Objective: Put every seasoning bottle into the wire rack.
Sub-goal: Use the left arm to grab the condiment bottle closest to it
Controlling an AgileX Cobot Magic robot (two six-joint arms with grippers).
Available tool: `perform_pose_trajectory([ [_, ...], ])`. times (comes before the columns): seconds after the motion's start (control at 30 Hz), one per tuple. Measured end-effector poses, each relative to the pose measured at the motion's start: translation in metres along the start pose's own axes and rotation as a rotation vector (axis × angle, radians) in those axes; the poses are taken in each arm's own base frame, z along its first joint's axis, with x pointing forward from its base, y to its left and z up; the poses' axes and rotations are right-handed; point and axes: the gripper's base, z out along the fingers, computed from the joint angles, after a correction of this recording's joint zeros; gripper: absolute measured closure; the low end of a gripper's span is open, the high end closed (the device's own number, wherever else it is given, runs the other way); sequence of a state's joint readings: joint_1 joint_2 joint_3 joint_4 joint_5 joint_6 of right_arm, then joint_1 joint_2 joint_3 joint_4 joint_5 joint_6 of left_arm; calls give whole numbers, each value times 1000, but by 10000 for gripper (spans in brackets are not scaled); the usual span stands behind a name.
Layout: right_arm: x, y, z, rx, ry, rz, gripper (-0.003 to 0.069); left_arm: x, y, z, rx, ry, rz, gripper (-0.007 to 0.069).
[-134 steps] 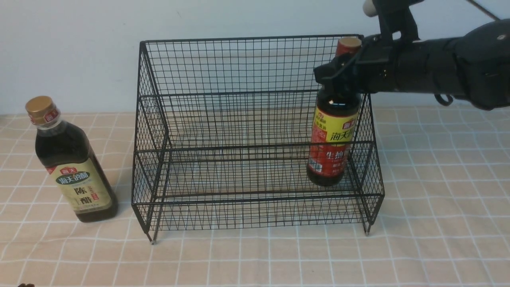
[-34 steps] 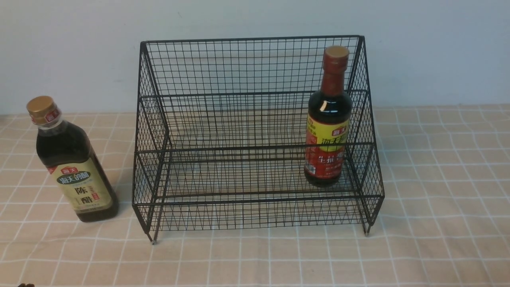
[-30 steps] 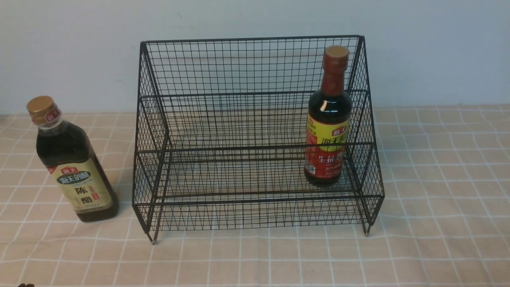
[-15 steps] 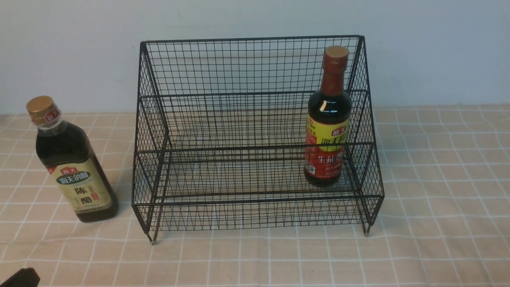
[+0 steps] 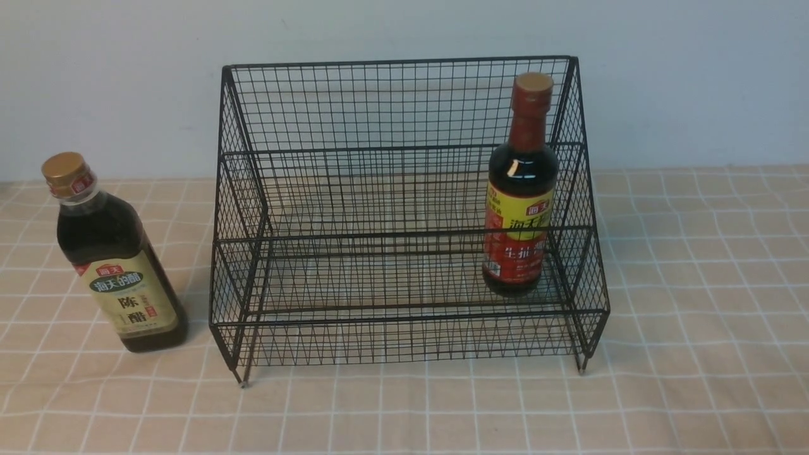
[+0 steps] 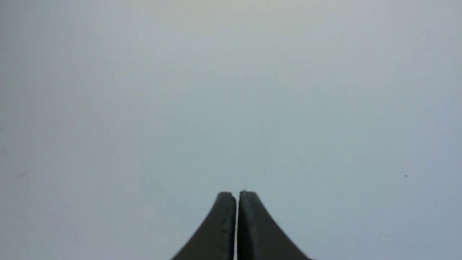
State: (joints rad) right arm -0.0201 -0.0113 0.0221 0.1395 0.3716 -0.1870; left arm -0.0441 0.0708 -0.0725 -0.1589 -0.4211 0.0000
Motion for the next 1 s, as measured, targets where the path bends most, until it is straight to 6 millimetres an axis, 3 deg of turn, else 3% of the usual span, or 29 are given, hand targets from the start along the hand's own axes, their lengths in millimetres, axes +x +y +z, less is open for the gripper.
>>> perform_pose_trajectory([
  [0.13,0,0,0,0,0,0,672,-13,-8,31,37,110,120,629],
  [0.33,0,0,0,0,2,0,672,0,-11,78,38,277,157,550],
  [0.47,0,0,0,0,2,1,672,19,-10,112,31,335,157,372],
  [0.53,0,0,0,-1,2,2,672,23,-9,119,25,328,151,314],
  [0.7,0,0,0,-1,3,2,672,51,3,145,-94,330,77,77],
  [0.77,0,0,0,-1,3,2,672,56,5,147,-112,331,73,61],
  [0.87,0,0,0,-1,2,2,672,81,12,160,-156,349,86,11],
  [1.0,0,0,0,-1,2,2,672,102,14,175,-164,396,95,11],
])
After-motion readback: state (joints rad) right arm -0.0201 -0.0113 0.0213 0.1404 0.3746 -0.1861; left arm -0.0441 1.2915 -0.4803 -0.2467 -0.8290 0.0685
